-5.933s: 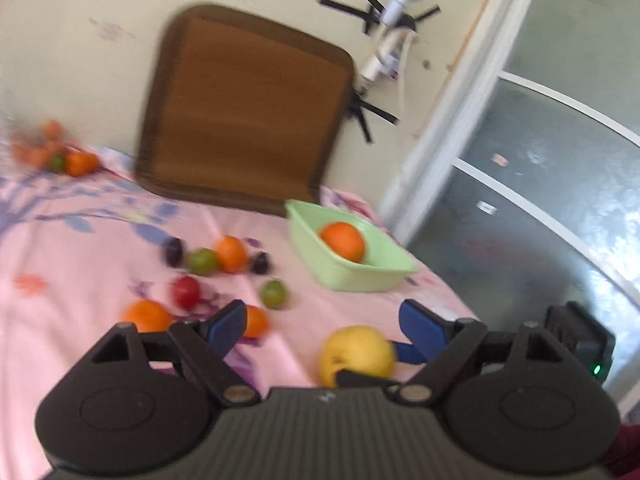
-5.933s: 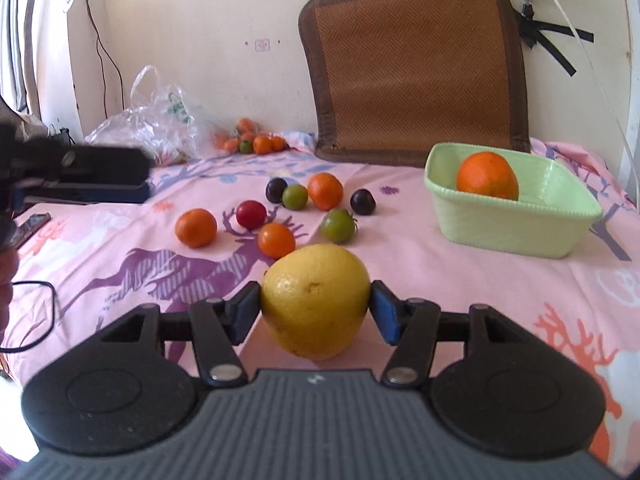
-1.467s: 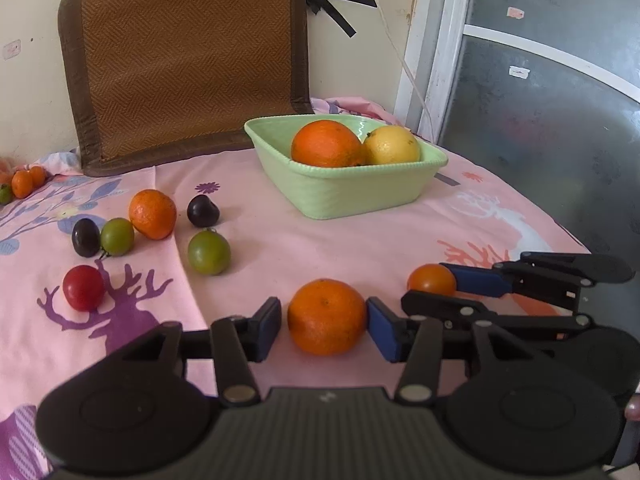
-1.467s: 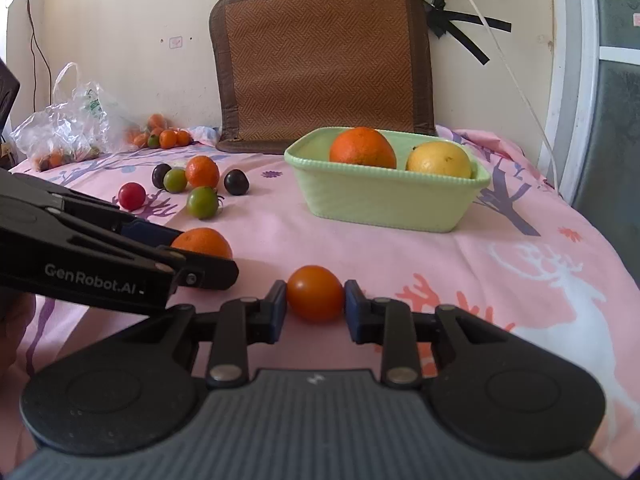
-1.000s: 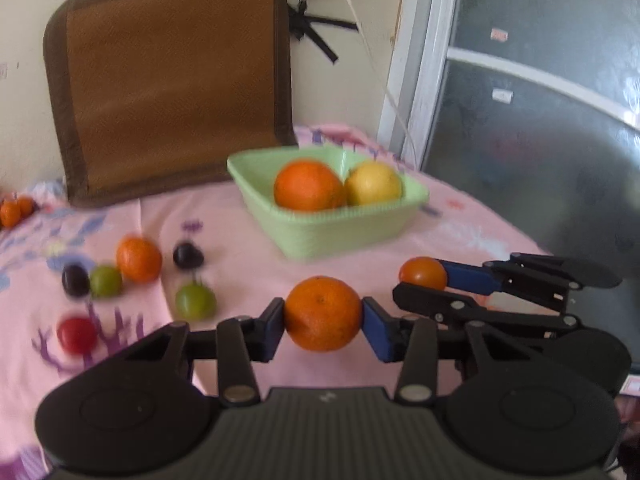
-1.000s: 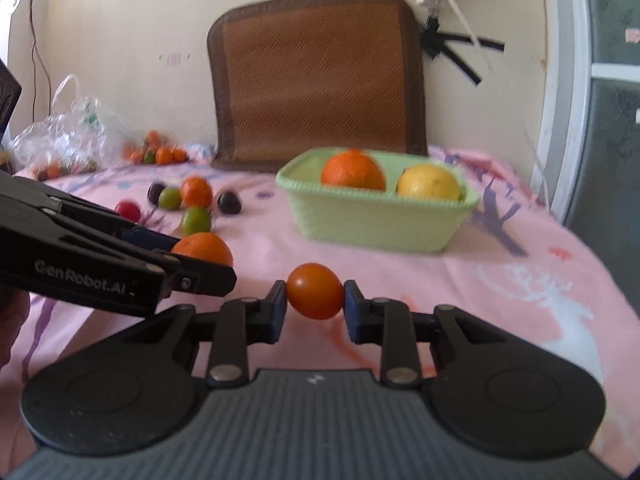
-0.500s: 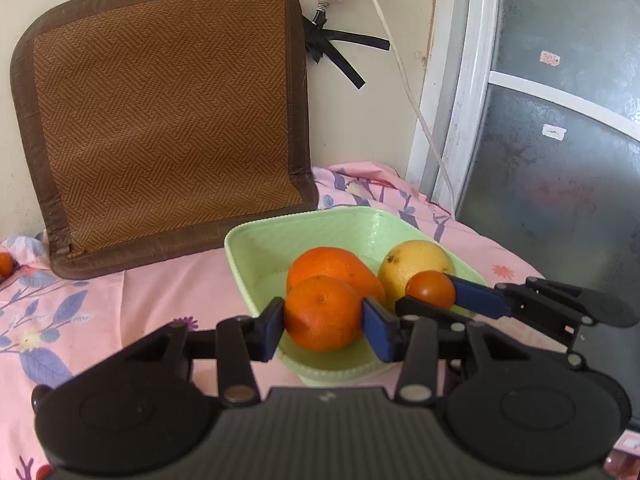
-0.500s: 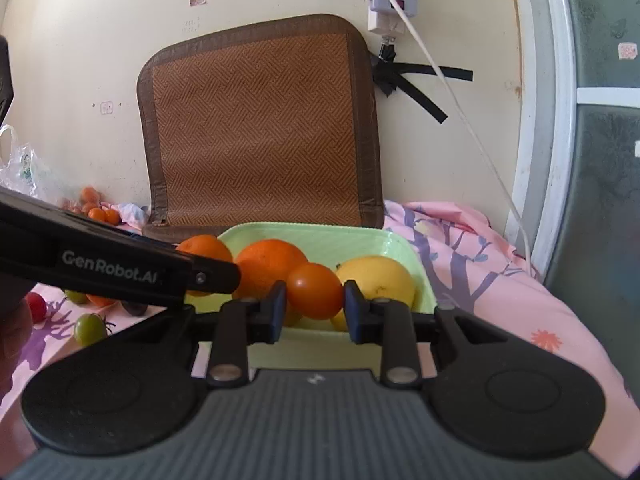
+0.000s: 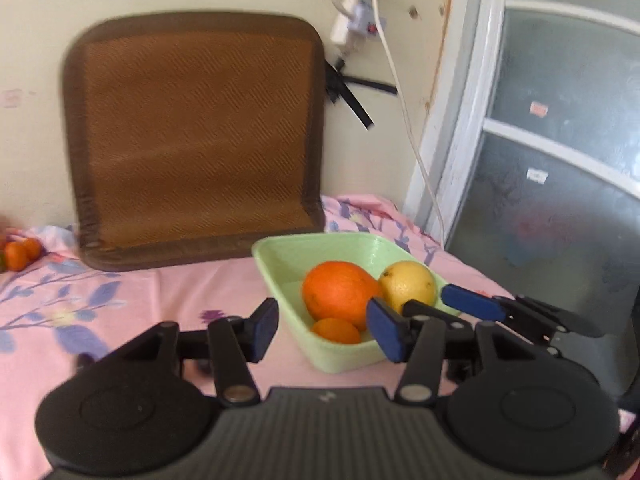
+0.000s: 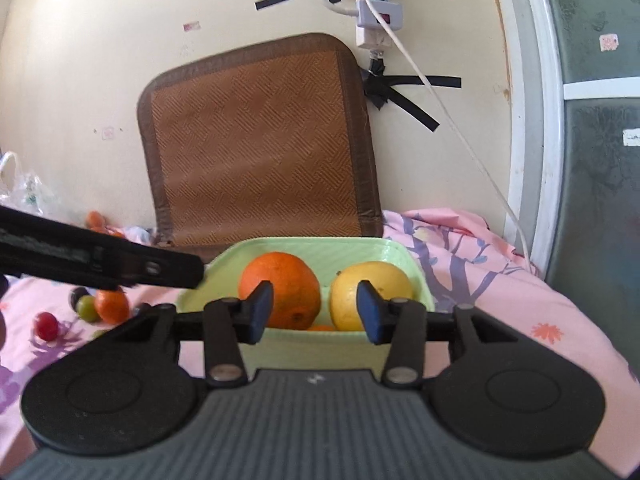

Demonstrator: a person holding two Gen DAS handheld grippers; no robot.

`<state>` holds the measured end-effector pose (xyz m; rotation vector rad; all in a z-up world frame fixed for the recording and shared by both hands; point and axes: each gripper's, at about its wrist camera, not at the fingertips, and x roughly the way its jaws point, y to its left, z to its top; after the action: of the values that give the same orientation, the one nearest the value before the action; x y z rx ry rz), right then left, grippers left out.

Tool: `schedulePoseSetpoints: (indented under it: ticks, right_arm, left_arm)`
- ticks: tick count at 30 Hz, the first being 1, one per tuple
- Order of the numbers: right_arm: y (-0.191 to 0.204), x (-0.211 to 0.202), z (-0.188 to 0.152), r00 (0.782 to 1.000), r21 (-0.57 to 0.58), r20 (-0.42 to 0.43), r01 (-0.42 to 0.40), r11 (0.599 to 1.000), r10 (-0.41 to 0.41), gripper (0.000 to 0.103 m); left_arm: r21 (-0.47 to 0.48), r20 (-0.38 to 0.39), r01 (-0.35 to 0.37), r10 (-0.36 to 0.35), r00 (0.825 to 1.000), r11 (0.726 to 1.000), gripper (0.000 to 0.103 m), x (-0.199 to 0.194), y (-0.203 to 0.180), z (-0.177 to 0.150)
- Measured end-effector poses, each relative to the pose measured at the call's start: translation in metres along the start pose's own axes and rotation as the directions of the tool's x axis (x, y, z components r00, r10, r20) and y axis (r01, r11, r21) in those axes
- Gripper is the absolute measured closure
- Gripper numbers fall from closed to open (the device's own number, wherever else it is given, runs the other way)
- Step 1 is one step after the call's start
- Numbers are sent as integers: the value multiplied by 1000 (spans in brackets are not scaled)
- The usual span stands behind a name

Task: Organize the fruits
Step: 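Open both grippers to drop the tangerine and tomato into the basket, then withdraw both grippers and move toward the red and green tomatoes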

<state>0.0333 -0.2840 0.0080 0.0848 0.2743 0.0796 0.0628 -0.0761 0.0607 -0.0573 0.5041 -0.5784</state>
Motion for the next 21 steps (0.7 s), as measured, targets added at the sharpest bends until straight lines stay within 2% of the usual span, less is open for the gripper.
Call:
schedulePoseSetpoints:
  ticks: [3,4,8,12,15,18,21]
  right_arm:
    - [13,-17,-2,998,23,11,-64,998,64,55]
    - [19,-20,-4,995,37,1,-100,994,100,55]
    - [48,-23,-13,974,62,-59,-215,975,218,59]
    - [77,-15,-23,956,35,-120,-265,964,267,60]
    - [84,-12,-25,944,80,-157,-281,957,290,60]
    - [83,-9,-27,945,99,-178,-261,960,275,60]
    - [81,-9,-29,947,120,-190,-239,964,259,60]
  left_arm:
    - [-67,33,-49,51,998,997,50,-39,32,-10]
    - [-95,38,-85,89,995,992,50,-51,45,-15]
    - [-175,20,-220,227,974,960,50,-81,88,-38]
    - [-195,-6,-300,305,952,934,50,-89,109,-60]
    - [-208,-4,-303,309,951,930,50,-91,116,-75]
    - [-223,-1,-277,283,959,935,50,-93,119,-85]
    - [-225,45,-249,265,963,942,49,-98,118,-86]
